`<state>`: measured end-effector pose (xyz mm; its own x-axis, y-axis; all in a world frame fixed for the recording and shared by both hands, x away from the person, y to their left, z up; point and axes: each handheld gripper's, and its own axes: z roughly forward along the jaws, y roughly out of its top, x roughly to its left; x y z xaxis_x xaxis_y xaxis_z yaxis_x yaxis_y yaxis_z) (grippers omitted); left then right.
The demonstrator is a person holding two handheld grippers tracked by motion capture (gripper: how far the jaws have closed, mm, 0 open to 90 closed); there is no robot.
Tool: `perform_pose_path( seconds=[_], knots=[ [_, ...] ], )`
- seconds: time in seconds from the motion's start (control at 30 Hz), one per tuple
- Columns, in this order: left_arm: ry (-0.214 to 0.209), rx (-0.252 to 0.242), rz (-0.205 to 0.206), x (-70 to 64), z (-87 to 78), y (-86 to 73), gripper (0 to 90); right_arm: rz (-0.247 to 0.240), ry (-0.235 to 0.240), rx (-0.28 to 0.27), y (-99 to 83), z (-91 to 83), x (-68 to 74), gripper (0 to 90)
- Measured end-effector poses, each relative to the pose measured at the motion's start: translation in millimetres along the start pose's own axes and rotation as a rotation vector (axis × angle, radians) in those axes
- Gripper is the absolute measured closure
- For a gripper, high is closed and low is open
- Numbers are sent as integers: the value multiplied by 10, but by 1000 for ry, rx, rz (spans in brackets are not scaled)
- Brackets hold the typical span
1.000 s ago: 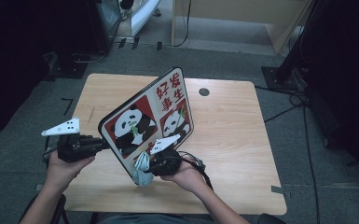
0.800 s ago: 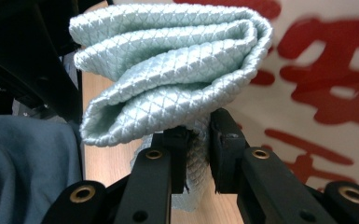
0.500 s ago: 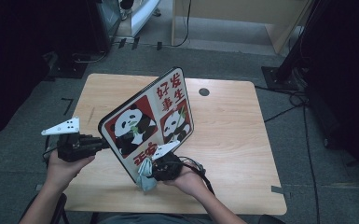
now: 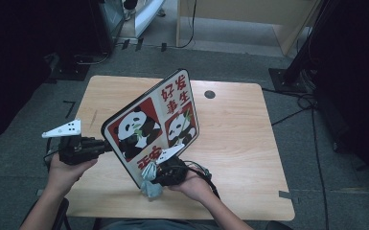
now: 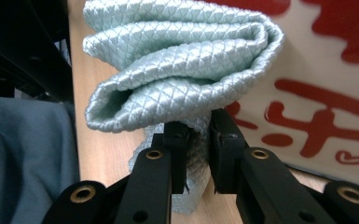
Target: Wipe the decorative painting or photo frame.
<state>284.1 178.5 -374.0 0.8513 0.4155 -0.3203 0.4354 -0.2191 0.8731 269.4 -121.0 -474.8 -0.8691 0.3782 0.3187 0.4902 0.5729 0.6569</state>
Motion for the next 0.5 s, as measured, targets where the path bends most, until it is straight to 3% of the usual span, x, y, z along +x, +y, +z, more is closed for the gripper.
perform_pose_path(
  seconds=[0.17,0.5],
  knots=[
    [3,-1,-5,5,6,1,833,-24,12,-25,133,-95,86,792],
    [11,-5,-6,30,-13,2,829,-94,17,-90,645,-472,332,792]
  ],
)
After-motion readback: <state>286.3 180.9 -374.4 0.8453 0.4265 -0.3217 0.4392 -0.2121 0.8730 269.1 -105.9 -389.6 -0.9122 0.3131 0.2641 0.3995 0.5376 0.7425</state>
